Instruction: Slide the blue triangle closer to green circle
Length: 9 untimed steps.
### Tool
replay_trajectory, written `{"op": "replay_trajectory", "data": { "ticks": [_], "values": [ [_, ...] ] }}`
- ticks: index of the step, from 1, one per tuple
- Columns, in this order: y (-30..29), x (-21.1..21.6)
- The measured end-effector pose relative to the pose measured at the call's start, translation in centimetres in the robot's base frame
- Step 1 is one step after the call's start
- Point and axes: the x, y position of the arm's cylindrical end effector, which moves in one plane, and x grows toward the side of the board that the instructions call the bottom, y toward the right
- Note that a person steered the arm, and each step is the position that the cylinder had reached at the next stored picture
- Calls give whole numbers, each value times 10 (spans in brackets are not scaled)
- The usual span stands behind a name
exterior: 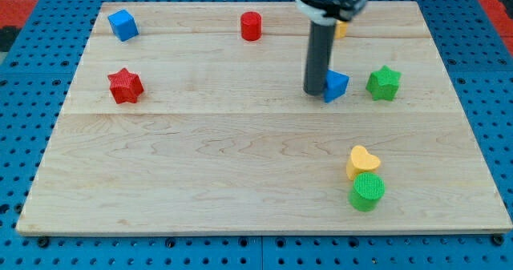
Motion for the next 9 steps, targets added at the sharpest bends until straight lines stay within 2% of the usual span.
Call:
{"op": "replay_trajectory", "data": {
  "ticks": [1,2,3,4,6,7,8,9],
  "values": [
    [5,11],
    [-19,-22],
    [10,-47],
    [47,-4],
    [83,93],
    [93,117],
    [94,117],
    [140,124]
  ]
}}
